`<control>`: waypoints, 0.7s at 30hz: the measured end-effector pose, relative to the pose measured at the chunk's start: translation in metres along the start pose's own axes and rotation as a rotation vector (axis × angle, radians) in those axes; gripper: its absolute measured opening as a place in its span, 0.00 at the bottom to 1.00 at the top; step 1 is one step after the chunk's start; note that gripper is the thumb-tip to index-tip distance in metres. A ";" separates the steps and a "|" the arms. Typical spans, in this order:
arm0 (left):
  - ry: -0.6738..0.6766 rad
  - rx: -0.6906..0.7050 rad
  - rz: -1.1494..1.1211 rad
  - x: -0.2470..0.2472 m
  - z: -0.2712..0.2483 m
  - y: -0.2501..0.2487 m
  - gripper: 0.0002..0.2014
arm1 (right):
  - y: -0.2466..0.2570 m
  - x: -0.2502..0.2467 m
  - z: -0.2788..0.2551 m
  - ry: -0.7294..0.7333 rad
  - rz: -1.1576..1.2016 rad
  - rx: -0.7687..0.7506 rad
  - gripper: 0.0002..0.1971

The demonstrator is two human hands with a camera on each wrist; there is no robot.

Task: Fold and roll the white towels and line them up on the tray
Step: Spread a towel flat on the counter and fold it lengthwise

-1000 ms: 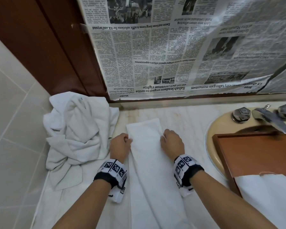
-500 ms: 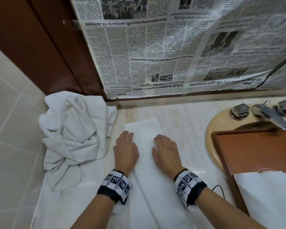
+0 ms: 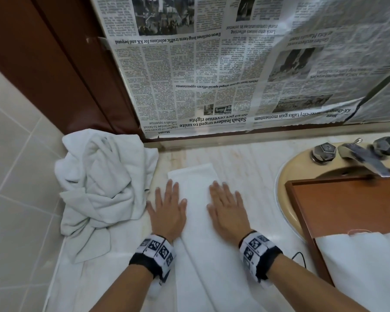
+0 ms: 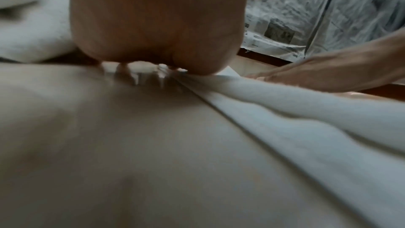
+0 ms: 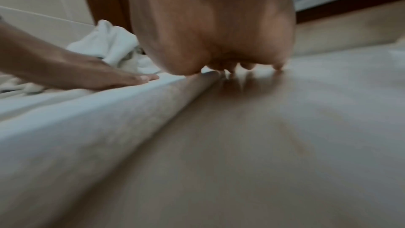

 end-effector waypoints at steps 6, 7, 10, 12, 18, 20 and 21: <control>0.089 0.107 0.091 0.025 -0.031 -0.012 0.36 | 0.020 0.022 -0.018 0.033 -0.070 -0.157 0.35; 0.083 0.102 0.093 0.023 -0.030 -0.008 0.35 | 0.013 0.022 -0.016 0.048 -0.070 -0.154 0.36; 0.093 0.072 0.096 0.016 -0.019 -0.002 0.29 | -0.001 0.014 -0.007 0.013 -0.086 -0.105 0.40; 0.098 0.052 0.074 0.012 -0.002 -0.006 0.27 | -0.006 0.012 0.004 0.026 -0.074 -0.068 0.41; 0.111 0.030 -0.008 0.001 0.001 -0.036 0.29 | -0.015 0.000 0.003 0.024 -0.002 0.012 0.39; 0.128 0.075 0.024 0.006 -0.024 -0.045 0.30 | -0.002 0.004 -0.024 -0.050 -0.052 -0.052 0.34; 0.149 0.097 0.046 0.014 -0.037 -0.046 0.30 | 0.005 0.011 -0.040 -0.064 -0.074 -0.086 0.31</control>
Point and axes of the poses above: each hand's wrist, its own z-axis towards the middle knuckle, its own x-axis out of the palm, y = z × x, the point moved 8 cm from there along z, towards the middle knuckle, and after that the axes turned 9 degrees about -z, right-handed, at the moved point
